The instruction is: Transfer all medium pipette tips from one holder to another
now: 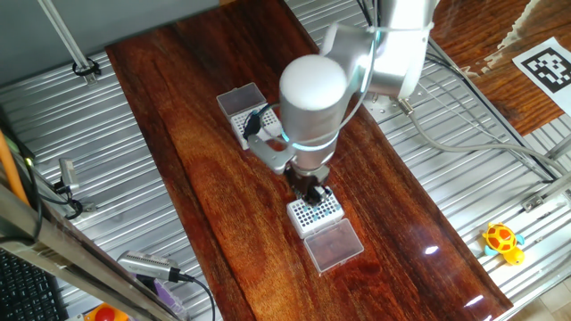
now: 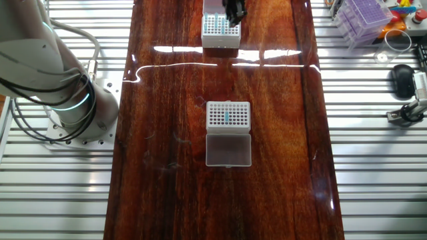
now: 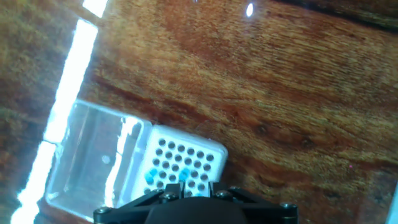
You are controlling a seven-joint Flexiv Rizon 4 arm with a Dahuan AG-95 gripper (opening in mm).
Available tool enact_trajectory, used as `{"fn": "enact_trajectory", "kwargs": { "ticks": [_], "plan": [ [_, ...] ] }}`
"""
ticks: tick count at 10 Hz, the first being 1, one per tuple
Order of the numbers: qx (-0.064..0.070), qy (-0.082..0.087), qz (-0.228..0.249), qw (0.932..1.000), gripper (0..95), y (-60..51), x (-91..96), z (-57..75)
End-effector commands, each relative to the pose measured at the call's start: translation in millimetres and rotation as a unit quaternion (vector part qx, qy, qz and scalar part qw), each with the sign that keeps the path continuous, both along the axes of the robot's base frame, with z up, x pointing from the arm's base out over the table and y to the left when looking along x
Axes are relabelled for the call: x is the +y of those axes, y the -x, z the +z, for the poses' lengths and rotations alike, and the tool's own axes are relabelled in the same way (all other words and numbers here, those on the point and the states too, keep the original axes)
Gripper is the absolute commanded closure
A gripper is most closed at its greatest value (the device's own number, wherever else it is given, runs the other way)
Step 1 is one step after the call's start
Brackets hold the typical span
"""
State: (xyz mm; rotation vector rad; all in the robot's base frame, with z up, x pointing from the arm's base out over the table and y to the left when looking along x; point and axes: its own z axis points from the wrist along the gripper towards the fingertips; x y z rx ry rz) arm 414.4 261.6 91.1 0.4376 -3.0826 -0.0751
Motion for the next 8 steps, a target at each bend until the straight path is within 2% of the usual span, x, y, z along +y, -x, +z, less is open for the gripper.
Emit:
{"fn": "enact_trajectory", "kwargs": {
  "ticks": [1,5,6,8],
  "plan": [
    [-0.001,0.000,0.000,1.0000,76.0,1.5,-0.4,0.3],
    [-0.001,0.001,-0.004,1.0000,76.0,1.5,3.6,-3.7],
    [0.000,0.002,-0.008,1.0000,95.0,1.6,5.7,-5.0],
    [0.000,0.004,-0.010,0.9999,95.0,1.7,7.0,-5.7]
  ]
}}
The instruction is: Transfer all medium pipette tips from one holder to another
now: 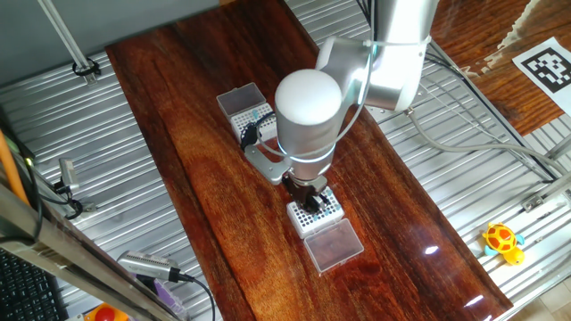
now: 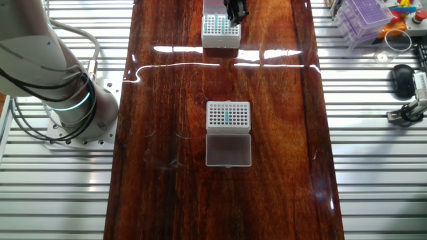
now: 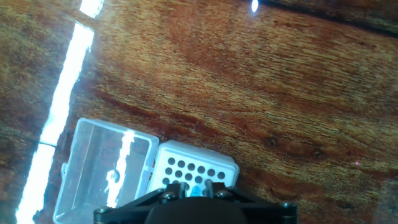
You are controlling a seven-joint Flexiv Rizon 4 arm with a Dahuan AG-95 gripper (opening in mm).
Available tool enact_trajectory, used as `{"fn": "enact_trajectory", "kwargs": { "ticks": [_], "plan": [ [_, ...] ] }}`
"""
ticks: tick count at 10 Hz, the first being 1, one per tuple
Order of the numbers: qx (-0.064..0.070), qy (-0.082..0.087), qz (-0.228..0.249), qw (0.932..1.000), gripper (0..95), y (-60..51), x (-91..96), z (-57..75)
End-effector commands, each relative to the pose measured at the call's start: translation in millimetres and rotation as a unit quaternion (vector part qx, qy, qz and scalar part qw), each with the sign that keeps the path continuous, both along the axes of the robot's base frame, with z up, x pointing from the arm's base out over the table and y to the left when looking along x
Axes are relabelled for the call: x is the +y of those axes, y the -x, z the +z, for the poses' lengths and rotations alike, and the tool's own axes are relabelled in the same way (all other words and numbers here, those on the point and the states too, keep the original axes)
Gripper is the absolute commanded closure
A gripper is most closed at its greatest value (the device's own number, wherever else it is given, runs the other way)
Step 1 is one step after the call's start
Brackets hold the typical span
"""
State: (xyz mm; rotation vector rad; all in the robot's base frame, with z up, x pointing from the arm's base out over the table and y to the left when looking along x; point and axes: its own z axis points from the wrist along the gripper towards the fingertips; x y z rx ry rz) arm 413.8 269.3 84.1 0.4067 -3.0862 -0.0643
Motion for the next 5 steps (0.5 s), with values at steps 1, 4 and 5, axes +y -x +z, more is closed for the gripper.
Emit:
{"fn": "enact_trajectory", "kwargs": {
  "ticks": [1,4,5],
  "plan": [
    [0.000,0.000,0.000,1.0000,95.0,1.4,-1.0,1.0],
    [0.000,-0.003,0.000,1.0000,76.0,2.3,-1.4,0.5],
    [0.000,-0.004,0.000,1.0000,76.0,2.3,-1.4,0.5]
  ]
}}
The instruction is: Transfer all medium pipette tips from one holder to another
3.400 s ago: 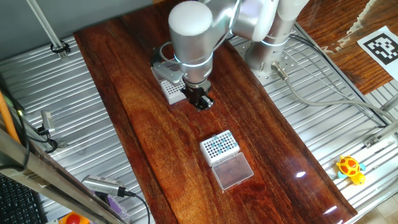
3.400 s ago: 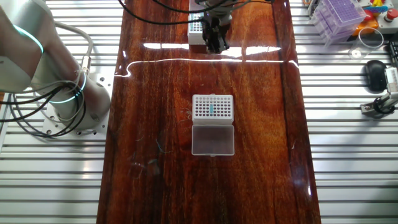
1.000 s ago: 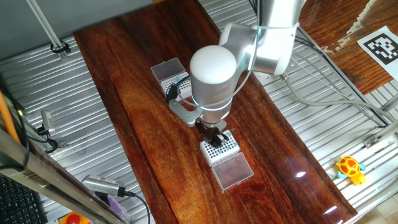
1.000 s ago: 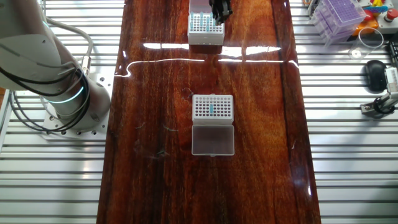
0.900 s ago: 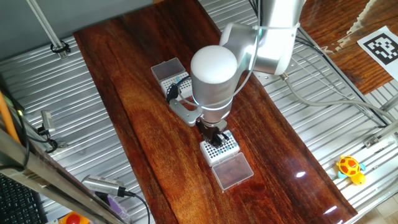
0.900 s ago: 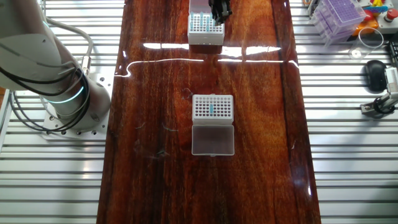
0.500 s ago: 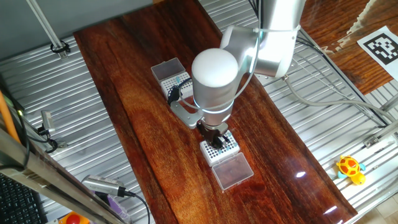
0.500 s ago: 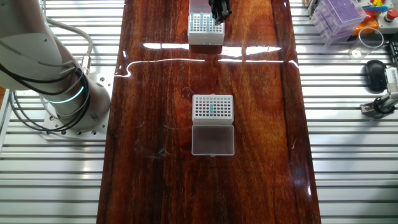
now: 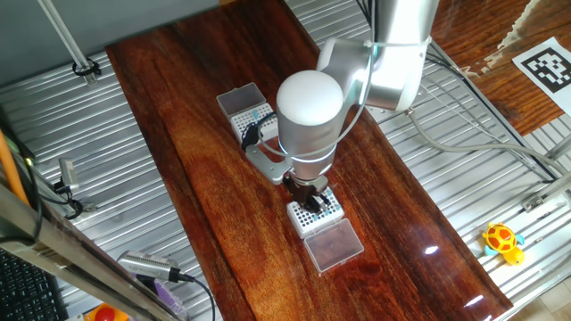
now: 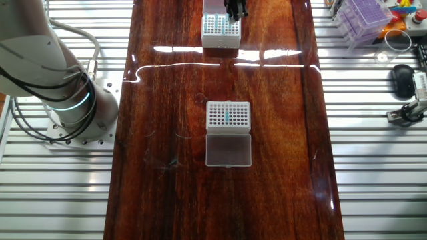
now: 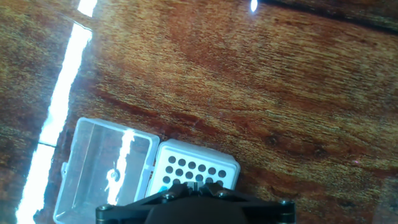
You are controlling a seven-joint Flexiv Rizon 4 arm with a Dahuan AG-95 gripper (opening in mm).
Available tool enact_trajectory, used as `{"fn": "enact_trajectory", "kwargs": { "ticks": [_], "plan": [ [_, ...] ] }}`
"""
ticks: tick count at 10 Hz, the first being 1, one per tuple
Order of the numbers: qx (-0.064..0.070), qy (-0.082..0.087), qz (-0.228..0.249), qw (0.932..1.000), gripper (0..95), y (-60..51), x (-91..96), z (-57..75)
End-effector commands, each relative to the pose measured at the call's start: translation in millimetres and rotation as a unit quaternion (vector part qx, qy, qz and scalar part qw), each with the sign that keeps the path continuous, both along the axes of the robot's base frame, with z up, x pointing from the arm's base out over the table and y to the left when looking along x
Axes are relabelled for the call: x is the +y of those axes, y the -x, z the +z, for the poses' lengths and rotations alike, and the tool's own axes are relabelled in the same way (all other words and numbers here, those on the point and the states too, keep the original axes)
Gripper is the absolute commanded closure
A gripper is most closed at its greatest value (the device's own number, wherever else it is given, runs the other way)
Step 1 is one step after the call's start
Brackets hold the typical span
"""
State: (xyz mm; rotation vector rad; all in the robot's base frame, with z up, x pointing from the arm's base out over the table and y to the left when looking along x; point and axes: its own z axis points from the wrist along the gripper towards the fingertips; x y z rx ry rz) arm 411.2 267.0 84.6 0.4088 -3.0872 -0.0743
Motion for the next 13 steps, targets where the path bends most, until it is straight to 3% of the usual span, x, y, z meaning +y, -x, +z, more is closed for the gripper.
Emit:
{"fn": "enact_trajectory", "kwargs": {
  "ticks": [1,11,12,13],
  "plan": [
    [0.000,-0.002,0.000,1.0000,76.0,-0.3,1.1,-0.1],
    [-0.001,0.001,0.002,1.0000,76.0,1.0,-1.3,-6.8],
    [0.000,0.001,0.002,1.0000,95.0,1.0,-1.1,-7.3],
    [0.003,0.004,0.002,1.0000,95.0,1.3,-0.5,-8.0]
  ]
}}
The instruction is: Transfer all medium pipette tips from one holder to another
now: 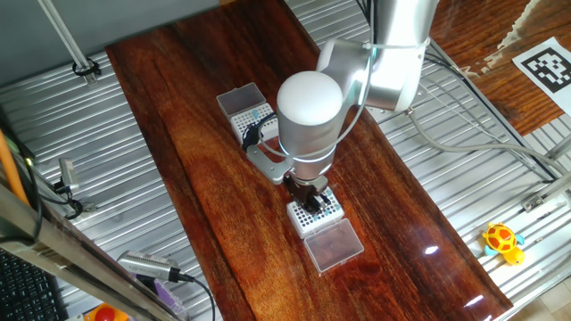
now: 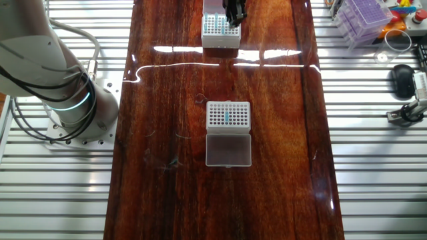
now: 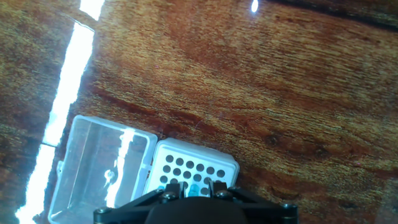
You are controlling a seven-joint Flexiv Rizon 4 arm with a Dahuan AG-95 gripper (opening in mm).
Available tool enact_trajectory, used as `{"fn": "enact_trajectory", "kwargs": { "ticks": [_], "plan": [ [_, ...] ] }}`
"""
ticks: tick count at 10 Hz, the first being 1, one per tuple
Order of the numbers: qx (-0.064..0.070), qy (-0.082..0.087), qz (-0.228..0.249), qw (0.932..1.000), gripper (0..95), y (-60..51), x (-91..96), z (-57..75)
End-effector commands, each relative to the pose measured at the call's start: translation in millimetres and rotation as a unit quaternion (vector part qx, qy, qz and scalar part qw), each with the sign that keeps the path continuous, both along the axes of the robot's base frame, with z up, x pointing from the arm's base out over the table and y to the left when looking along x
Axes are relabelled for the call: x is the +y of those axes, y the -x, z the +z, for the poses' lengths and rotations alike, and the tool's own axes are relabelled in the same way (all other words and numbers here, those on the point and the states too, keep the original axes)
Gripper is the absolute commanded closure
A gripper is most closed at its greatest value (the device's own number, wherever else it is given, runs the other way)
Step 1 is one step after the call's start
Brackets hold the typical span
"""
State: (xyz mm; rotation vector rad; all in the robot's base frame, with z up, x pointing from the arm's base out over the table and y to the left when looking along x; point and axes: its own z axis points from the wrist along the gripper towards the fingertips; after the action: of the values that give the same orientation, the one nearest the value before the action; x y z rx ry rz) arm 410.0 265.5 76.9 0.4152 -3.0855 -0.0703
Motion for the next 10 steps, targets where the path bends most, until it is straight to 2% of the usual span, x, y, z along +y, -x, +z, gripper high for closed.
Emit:
{"fn": "enact_trajectory", "kwargs": {
  "ticks": [1,3,10],
  "plan": [
    [0.004,0.004,-0.002,1.0000,95.0,0.0,1.7,-0.8],
    [0.005,0.007,-0.002,1.0000,95.0,0.1,2.9,-0.8],
    [0.005,0.004,0.002,1.0000,95.0,3.1,4.0,11.7]
  ]
}}
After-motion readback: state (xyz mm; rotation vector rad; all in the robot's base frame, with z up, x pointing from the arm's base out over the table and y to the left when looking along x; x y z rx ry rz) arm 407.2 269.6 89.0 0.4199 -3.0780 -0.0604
